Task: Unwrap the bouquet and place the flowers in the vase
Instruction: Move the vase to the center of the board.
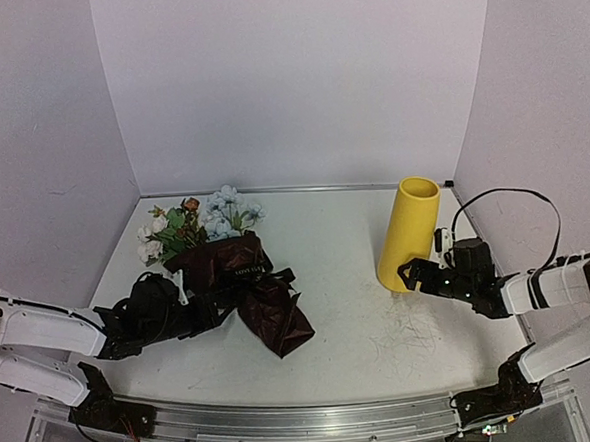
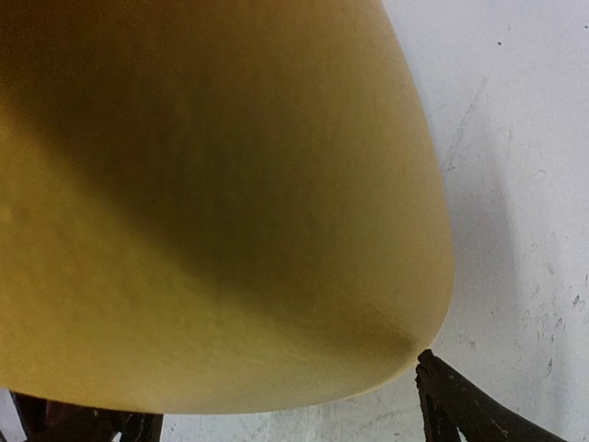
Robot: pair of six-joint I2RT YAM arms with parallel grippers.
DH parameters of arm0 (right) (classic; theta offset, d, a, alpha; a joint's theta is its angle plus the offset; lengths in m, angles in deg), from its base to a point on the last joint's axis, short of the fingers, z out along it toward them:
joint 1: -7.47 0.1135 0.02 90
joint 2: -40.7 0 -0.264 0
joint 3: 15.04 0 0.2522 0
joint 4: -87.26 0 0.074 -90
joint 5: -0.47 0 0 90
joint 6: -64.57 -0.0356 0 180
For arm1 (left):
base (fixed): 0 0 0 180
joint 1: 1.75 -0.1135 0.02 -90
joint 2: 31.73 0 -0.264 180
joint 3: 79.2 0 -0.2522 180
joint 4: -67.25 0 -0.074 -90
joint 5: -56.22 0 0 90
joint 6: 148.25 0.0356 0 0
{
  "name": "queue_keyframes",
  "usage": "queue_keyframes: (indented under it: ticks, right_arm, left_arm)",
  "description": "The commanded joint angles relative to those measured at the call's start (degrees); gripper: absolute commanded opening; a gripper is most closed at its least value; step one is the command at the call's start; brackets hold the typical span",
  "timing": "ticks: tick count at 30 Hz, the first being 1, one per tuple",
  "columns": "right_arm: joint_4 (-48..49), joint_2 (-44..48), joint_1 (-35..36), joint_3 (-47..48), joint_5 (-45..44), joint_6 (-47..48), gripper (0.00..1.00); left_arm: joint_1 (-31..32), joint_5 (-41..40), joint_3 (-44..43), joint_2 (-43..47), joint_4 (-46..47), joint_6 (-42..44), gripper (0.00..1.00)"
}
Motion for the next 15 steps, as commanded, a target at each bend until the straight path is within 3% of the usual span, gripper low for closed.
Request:
queue_keyframes:
  ticks: [1, 15]
  right_arm:
    - [4.7, -3.6, 0.0, 4.2, -4.0, -0.7, 0.95]
    - [9.0, -21.0, 0.0, 18.4, -5.7, 1.9, 0.96]
  left_arm:
    - [-2.4, 1.6, 0.4, 2.2, 0.0, 0.6, 0.63]
    - [-11.0, 8.7, 0.9, 0.5, -0.2, -0.5, 0.64]
